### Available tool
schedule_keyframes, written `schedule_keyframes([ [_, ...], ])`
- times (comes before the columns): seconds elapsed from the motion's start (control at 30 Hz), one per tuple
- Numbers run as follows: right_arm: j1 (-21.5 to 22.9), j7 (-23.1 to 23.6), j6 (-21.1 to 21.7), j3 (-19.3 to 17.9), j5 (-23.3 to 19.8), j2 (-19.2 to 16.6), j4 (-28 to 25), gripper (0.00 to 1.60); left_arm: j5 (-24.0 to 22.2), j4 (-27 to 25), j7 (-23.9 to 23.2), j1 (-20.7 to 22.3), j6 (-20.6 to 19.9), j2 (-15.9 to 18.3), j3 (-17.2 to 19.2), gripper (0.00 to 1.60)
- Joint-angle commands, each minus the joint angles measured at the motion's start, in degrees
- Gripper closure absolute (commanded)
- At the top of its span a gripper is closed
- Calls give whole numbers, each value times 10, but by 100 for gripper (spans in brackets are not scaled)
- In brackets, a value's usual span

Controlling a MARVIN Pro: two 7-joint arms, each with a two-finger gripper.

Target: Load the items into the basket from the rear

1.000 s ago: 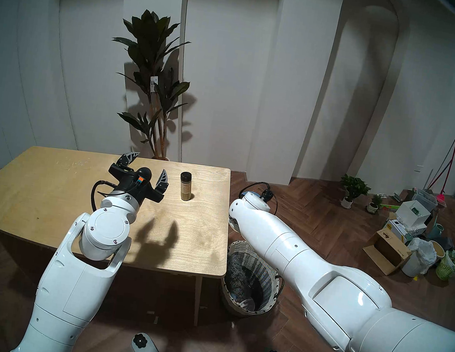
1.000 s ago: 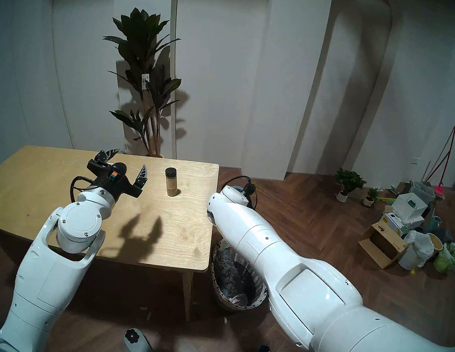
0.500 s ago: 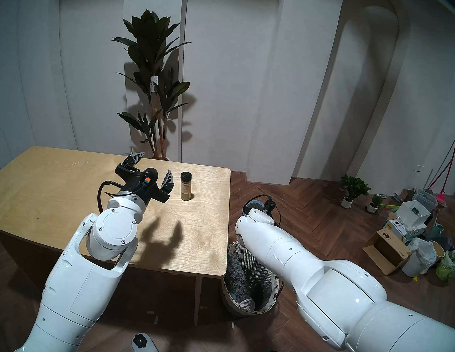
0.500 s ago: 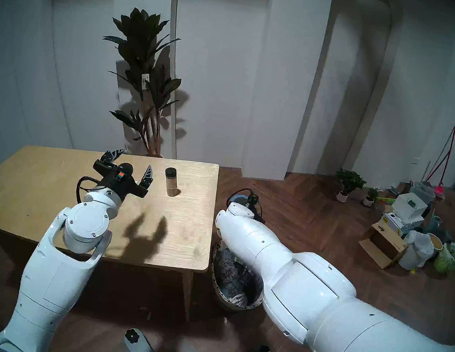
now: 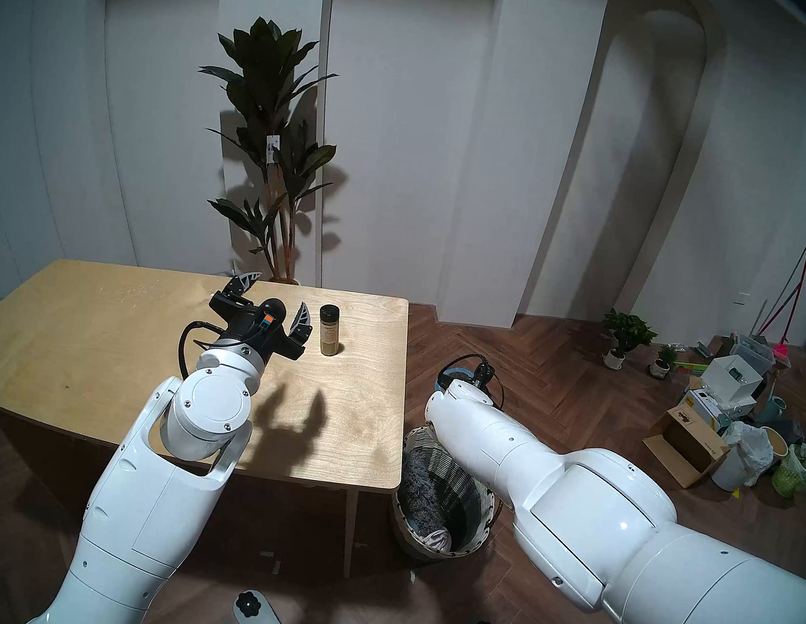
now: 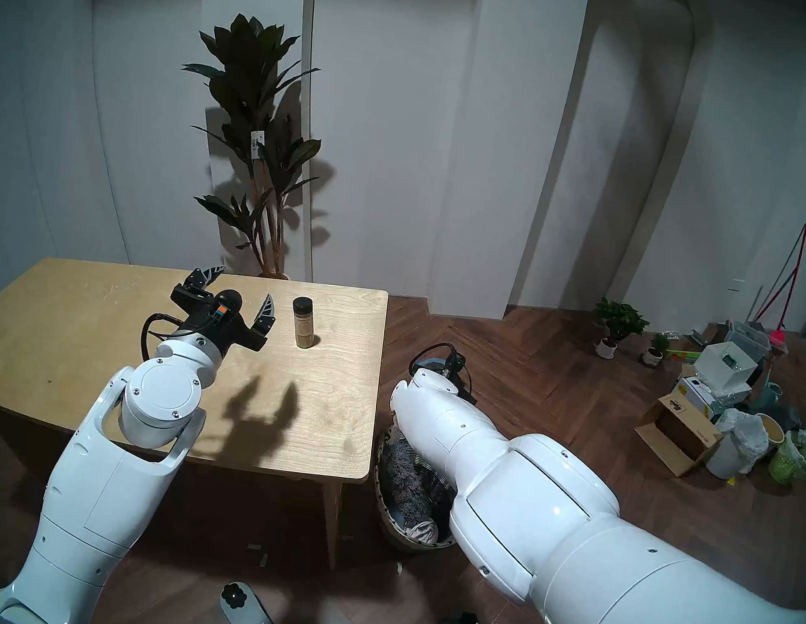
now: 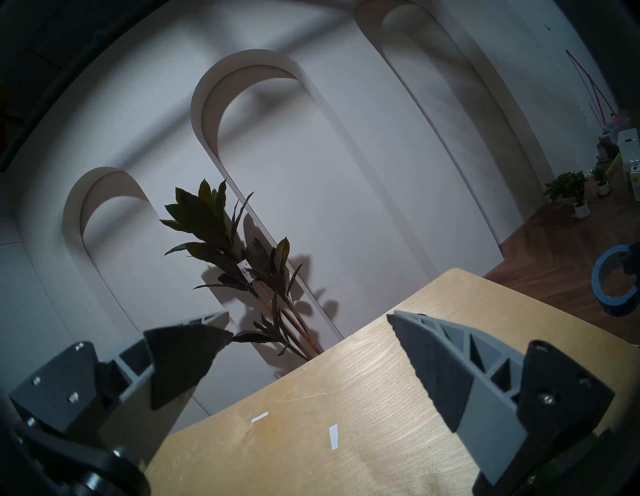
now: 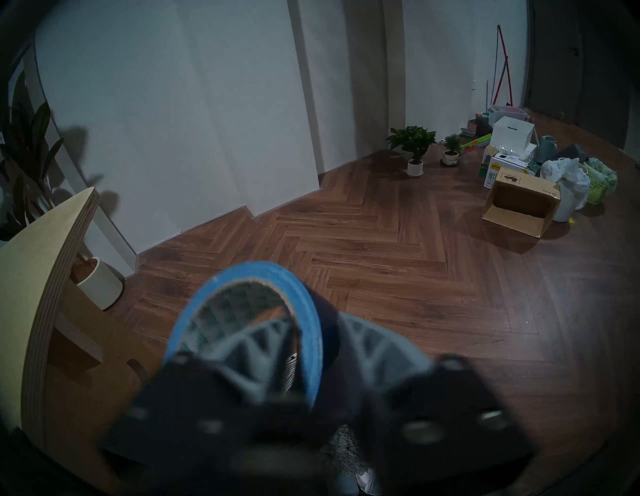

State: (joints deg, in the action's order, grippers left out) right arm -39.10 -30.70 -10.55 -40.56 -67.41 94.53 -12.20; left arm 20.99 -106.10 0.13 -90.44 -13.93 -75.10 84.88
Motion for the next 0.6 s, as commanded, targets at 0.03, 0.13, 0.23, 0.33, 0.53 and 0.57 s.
schedule_keyframes([
  [0.03, 22, 17, -22, -9, -6, 6, 18, 0, 0, 0, -2, 24, 2, -2, -4, 0],
  [0.13, 24, 17, -27, -17, -13, 5, 23, 0, -5, 6, -3, 29, 5, -5, -4, 0],
  [0.23, 27, 17, -33, -25, -19, 0, 24, 0, -7, 17, -7, 37, 10, -6, -6, 0],
  [0.33, 30, 14, -38, -33, -27, -9, 24, 0, -25, 34, -21, 51, 12, -8, -4, 0],
  [0.53, 27, 37, -73, -19, -9, -43, 20, 0, -74, 74, -35, 86, 20, -32, 17, 0],
  [0.57, 26, 43, -80, -12, -3, -50, 20, 0, -78, 87, -36, 98, 20, -32, 17, 0],
])
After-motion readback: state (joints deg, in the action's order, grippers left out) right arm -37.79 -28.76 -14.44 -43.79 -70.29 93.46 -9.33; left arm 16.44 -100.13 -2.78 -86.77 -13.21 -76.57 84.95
